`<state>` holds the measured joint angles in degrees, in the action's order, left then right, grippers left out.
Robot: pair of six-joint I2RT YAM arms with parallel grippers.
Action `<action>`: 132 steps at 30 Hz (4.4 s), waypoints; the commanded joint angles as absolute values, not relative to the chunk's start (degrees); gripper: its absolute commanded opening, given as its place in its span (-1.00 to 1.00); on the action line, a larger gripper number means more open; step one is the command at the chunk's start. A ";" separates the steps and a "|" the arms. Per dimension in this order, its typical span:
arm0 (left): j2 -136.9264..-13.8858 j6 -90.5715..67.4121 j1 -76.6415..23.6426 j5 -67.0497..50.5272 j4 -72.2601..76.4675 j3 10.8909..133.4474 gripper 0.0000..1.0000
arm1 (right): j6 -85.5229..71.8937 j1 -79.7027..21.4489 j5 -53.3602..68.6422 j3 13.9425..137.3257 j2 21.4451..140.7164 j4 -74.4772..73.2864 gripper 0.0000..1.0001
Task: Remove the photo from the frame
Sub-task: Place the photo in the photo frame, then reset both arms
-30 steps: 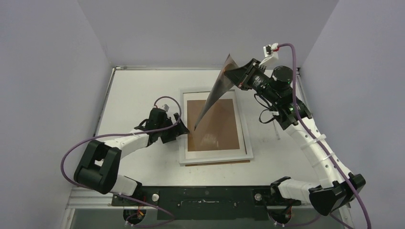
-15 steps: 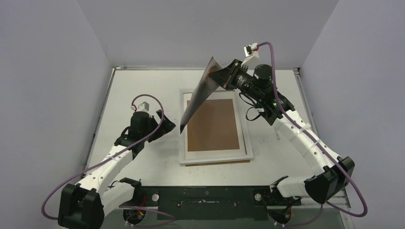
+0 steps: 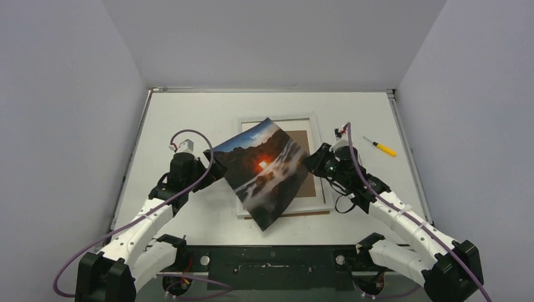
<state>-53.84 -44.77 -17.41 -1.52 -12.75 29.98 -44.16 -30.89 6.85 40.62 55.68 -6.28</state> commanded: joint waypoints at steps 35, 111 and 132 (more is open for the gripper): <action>-70.20 -49.25 -16.88 -5.53 10.32 29.05 0.29 | -43.04 -31.18 -3.71 29.15 51.70 -6.28 -0.88; -53.38 -3.84 -11.64 27.26 51.49 4.40 0.93 | -5.42 -4.48 -10.95 10.78 70.11 54.55 0.86; -82.17 -7.47 -1.85 11.13 74.11 7.70 0.93 | -2.20 -4.66 -10.08 15.05 92.77 68.98 0.80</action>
